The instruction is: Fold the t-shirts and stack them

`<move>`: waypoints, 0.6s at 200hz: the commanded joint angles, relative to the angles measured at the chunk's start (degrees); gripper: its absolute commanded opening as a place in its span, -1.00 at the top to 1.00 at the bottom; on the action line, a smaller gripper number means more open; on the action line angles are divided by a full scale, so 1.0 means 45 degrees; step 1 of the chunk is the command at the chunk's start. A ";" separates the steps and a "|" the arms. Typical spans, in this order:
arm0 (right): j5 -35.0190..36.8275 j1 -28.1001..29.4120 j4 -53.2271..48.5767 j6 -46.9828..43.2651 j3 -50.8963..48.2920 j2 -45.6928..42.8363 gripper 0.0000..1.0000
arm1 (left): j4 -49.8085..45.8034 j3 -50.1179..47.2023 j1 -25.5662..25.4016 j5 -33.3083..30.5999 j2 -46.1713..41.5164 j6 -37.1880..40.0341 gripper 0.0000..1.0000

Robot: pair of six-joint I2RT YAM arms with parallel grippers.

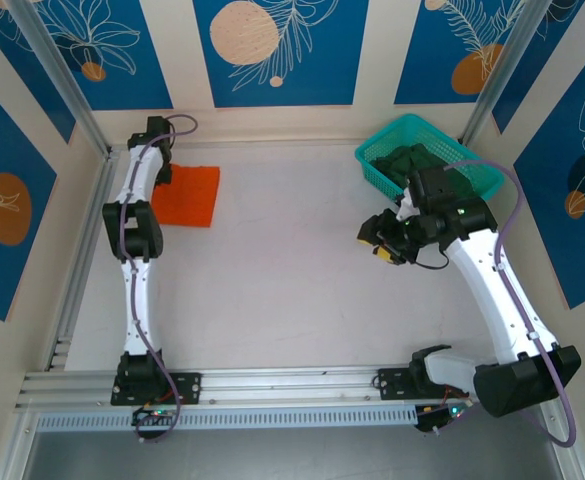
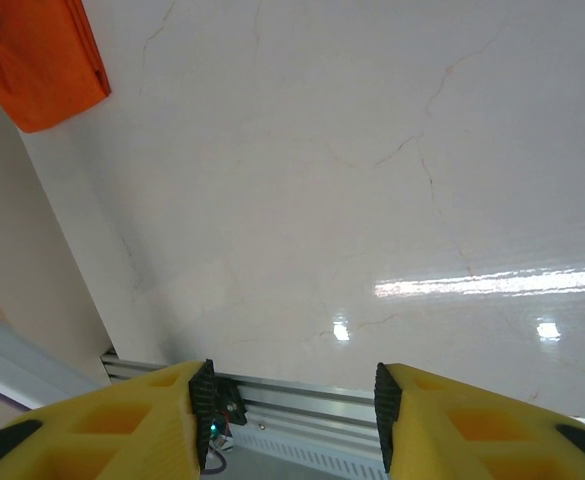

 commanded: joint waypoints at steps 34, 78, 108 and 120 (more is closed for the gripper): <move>0.0668 0.1097 0.0217 0.1414 0.0381 0.0225 0.02 | 0.0329 0.0975 0.0051 -0.0412 0.0446 -0.0684 0.10; 0.0660 0.1690 0.1002 0.1781 0.0105 0.0461 0.01 | -0.0577 0.0975 0.0305 0.1633 -0.1073 -0.2827 -1.00; 0.0540 0.2039 0.1579 0.1721 0.0092 0.0846 0.01 | -0.0633 0.0103 0.0327 0.4657 -0.2625 -0.4238 -1.00; 0.0510 0.2168 0.1823 0.1683 0.0015 0.0946 0.01 | -0.0450 -0.0874 0.0244 0.5262 -0.3365 -0.4604 -1.00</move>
